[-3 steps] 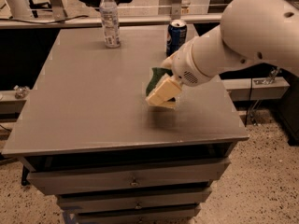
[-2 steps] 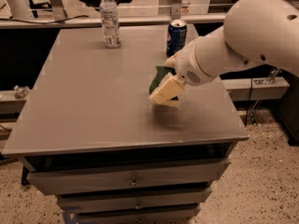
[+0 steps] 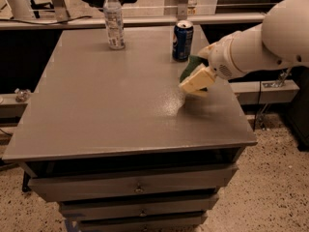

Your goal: Move sponge near pepsi can

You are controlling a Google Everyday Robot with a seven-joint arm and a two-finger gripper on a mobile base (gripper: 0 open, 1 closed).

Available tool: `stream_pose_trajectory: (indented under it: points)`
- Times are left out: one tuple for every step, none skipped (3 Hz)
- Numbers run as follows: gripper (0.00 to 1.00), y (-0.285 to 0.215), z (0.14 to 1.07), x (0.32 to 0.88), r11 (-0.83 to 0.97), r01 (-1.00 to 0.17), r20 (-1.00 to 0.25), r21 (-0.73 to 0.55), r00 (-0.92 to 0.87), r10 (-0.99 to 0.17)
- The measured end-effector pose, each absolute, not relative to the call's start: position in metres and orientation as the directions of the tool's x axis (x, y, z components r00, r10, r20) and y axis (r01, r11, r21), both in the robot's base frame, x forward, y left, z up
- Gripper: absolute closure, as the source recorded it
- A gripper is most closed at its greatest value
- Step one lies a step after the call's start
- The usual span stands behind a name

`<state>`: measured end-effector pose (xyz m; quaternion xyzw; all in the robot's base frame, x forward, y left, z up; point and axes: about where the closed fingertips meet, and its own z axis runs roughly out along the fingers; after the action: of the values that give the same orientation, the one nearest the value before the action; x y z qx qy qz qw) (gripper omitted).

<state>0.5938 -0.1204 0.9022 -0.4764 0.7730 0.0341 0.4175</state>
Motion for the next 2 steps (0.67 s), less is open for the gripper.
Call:
stream_pose_trajectory:
  points:
    - [1.00, -0.142, 0.904, 0.629, 0.586, -0.724, -0.703, -0.364, -0.199, -0.683]
    - [1.00, -0.152, 0.900, 0.667, 0.619, -0.695, -0.721, -0.367, -0.208, -0.661]
